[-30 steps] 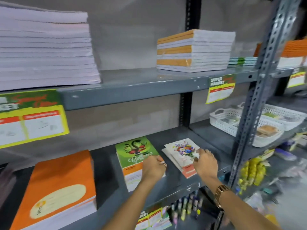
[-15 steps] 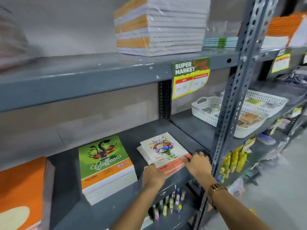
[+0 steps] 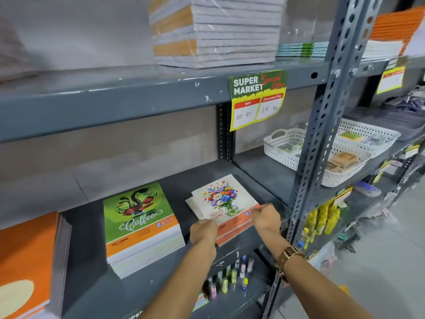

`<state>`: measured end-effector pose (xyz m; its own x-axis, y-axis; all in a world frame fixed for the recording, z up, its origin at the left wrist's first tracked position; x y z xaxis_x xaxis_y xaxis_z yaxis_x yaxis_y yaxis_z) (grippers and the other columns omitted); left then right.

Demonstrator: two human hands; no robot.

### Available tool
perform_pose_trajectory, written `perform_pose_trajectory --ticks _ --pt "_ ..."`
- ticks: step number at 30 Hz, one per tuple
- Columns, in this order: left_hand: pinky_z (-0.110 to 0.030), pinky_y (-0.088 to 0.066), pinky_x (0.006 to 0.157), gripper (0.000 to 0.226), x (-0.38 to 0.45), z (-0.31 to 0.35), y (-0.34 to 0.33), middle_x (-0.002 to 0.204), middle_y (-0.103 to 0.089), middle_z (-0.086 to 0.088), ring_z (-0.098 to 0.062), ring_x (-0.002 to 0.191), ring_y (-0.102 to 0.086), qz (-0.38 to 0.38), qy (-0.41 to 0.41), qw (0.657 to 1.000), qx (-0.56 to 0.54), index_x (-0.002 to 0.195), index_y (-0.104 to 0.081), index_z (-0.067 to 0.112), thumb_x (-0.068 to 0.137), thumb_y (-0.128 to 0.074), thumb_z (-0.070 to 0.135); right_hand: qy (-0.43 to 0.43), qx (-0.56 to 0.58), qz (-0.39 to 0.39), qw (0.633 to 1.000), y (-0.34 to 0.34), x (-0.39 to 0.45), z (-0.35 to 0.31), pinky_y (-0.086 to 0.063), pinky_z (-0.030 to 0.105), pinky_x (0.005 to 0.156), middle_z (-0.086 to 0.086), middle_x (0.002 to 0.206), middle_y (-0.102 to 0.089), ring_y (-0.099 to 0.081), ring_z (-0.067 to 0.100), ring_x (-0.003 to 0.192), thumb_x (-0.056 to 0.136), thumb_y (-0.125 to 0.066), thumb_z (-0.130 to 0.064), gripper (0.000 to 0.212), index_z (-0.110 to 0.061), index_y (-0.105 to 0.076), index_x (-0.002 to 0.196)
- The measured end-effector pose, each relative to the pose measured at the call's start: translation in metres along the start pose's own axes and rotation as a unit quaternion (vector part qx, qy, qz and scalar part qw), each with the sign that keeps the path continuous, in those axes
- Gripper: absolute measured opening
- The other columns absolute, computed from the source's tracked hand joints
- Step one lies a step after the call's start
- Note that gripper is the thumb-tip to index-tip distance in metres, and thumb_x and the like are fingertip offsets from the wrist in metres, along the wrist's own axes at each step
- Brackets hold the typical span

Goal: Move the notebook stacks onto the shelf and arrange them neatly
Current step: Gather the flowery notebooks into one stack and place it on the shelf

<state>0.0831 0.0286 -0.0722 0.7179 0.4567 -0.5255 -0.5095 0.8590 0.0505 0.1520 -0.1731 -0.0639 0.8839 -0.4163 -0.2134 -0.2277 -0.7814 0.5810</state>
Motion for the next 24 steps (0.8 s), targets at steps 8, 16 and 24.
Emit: perform_pose_trajectory --ticks 8,16,24 --pt "-0.019 -0.04 0.083 0.041 -0.029 0.024 0.025 0.126 -0.064 -0.014 -0.026 0.115 -0.06 -0.026 -0.211 0.953 0.214 0.123 -0.057 0.001 0.086 -0.042 -0.008 -0.028 0.14 0.065 0.988 0.012 -0.019 -0.012 -0.051 0.042 0.092 0.021 0.104 -0.071 -0.067 0.037 0.096 0.093 -0.044 -0.017 0.023 -0.005 -0.058 0.107" --pt "-0.035 -0.054 0.085 0.046 -0.035 0.008 0.06 0.125 -0.063 -0.013 -0.028 0.102 -0.066 -0.064 -0.326 0.828 0.451 0.139 -0.041 0.022 0.094 -0.044 0.019 0.014 0.231 0.12 0.966 0.021 -0.061 -0.04 -0.051 0.044 0.09 0.022 0.1 -0.07 -0.066 0.04 0.095 0.093 -0.046 -0.016 0.016 -0.007 -0.058 0.098" --pt "-0.026 -0.008 0.12 0.049 -0.034 -0.032 0.121 0.159 -0.014 0.002 -0.014 0.147 -0.014 -0.122 -0.366 0.684 0.619 0.148 -0.017 0.018 0.1 -0.024 0.026 -0.003 0.332 0.003 0.943 -0.028 -0.111 -0.066 -0.04 0.024 0.042 0.01 0.069 -0.059 -0.049 0.016 0.047 0.093 -0.043 -0.005 0.009 -0.005 -0.052 0.096"
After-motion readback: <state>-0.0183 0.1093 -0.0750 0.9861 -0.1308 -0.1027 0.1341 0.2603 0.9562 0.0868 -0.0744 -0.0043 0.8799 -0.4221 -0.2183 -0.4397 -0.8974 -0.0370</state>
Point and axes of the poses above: each hand's wrist, its own x-axis towards the middle knuckle, its own y-axis out of the back of the hand, z = x × y, the point moved 9 cm from there along x, towards the middle knuckle
